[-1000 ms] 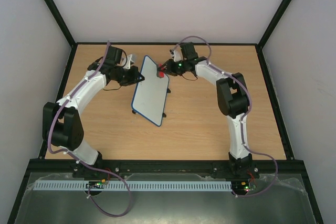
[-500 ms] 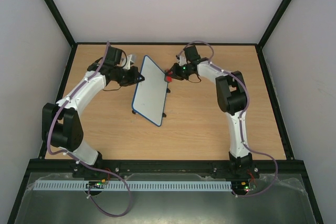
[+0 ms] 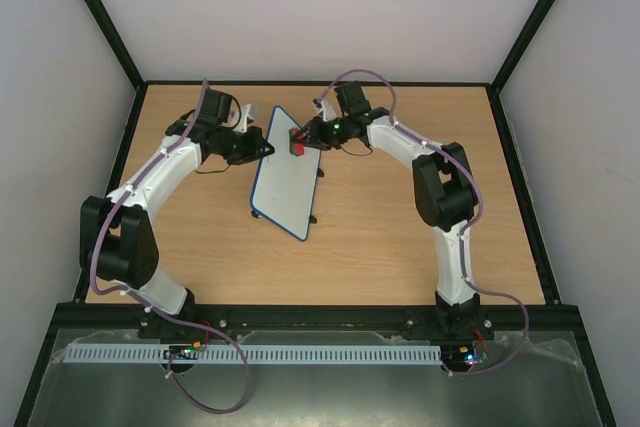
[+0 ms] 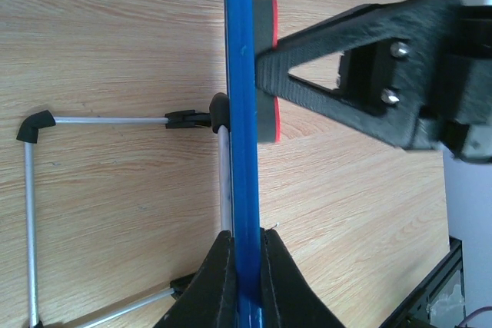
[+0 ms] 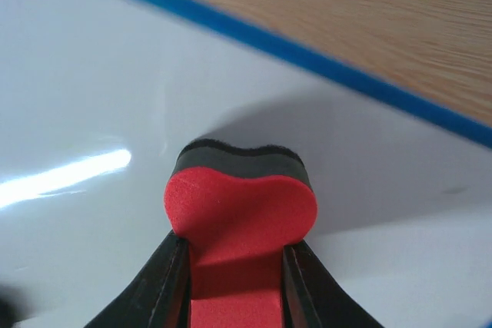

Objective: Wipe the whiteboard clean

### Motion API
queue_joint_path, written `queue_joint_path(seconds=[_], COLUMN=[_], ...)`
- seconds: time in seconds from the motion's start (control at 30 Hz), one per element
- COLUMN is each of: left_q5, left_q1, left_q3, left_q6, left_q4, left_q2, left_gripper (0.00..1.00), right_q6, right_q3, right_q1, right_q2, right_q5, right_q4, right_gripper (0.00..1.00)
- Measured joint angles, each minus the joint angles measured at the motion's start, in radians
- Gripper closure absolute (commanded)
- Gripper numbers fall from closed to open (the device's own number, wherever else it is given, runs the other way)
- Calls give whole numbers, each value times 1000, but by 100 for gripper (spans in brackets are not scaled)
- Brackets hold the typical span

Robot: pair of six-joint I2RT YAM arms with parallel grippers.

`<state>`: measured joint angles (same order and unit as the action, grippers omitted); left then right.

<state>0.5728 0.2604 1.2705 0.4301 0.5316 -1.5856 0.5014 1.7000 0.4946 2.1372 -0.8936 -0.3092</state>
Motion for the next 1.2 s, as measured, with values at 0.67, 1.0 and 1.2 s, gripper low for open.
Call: queue_joint_path(seconds=[0.67, 1.0, 1.2], left_q5=[0, 2, 2], left_q1=[-2, -2, -3], left_q3=[1, 1, 1], left_q6=[10, 5, 5], left_q4=[0, -3, -3], left_q2=[-1, -4, -5], left_gripper=[98, 98, 98], right_q6=[-56, -35, -64], right_q3=[74, 56, 58], right_q1=[-125, -17, -58], right_q2=[182, 43, 94], right_q5=[-6, -44, -93], right_q4=[-142, -149, -143], right_gripper=[98, 98, 98])
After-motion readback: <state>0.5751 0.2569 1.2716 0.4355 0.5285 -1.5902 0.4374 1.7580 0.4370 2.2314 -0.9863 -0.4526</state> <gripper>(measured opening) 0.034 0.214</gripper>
